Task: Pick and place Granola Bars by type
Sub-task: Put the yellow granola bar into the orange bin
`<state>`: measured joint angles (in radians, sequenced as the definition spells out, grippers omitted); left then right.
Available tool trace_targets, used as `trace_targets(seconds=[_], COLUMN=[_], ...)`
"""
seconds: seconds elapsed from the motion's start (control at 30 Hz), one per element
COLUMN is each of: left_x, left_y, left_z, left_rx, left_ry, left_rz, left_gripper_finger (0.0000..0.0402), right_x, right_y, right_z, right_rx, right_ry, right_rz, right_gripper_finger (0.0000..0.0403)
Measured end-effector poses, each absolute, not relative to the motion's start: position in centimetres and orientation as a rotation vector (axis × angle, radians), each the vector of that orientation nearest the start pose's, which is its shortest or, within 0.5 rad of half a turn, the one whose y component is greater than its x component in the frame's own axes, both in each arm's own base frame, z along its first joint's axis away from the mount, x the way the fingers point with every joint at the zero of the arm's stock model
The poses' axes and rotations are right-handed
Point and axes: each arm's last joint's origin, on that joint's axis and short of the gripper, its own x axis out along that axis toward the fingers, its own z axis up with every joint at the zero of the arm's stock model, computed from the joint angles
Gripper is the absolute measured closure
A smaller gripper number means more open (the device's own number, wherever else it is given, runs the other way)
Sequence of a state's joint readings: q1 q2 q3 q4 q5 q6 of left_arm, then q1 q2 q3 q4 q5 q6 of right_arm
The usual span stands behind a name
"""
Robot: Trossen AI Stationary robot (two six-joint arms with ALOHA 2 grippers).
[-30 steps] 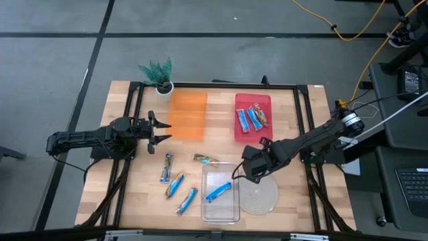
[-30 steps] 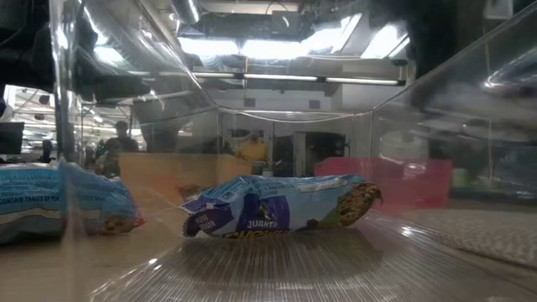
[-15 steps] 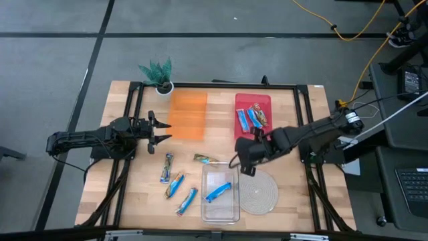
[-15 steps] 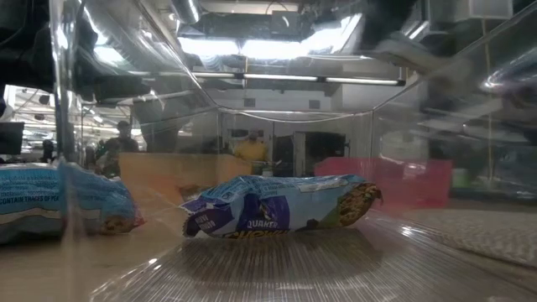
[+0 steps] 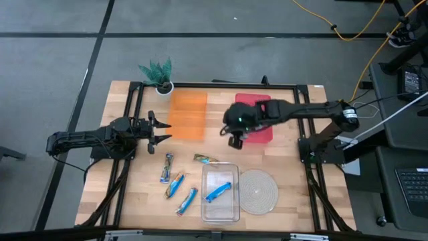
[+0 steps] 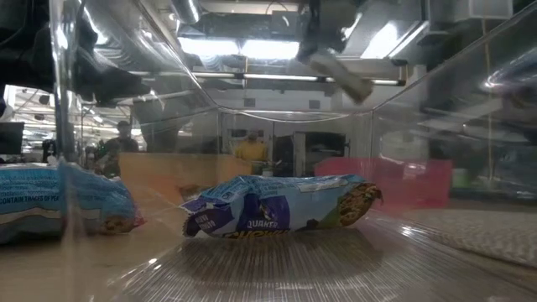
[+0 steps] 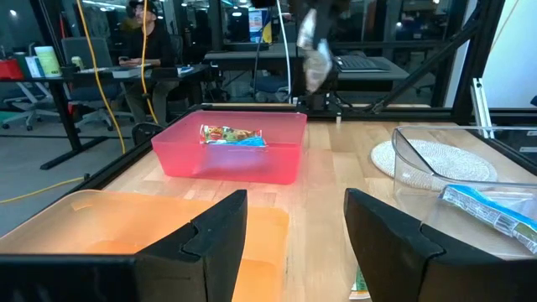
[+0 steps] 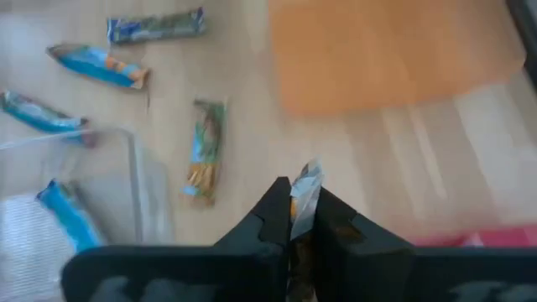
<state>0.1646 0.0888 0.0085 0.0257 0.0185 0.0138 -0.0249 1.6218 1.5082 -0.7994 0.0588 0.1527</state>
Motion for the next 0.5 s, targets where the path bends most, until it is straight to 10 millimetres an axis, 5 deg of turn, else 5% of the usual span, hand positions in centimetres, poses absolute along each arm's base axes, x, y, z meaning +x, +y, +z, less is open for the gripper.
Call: trace_targets(seconds=[0.27, 0.5], left_x=[10.1, 10.1], left_y=[1.6, 1.6], left_z=[16.2, 16.2], left_rx=[0.009, 0.009], left_ry=[0.056, 0.055], left_rz=[0.145, 0.146], left_gripper_finger=[0.0208, 0.0208], right_x=[36.5, 40.3], right_y=[-5.2, -6.8], right_z=[31.3, 32.8], right_rx=[0.175, 0.129], right_ry=[0.85, 0.853], right_rz=[-0.071, -0.067], right_gripper_finger=[0.038, 0.0381])
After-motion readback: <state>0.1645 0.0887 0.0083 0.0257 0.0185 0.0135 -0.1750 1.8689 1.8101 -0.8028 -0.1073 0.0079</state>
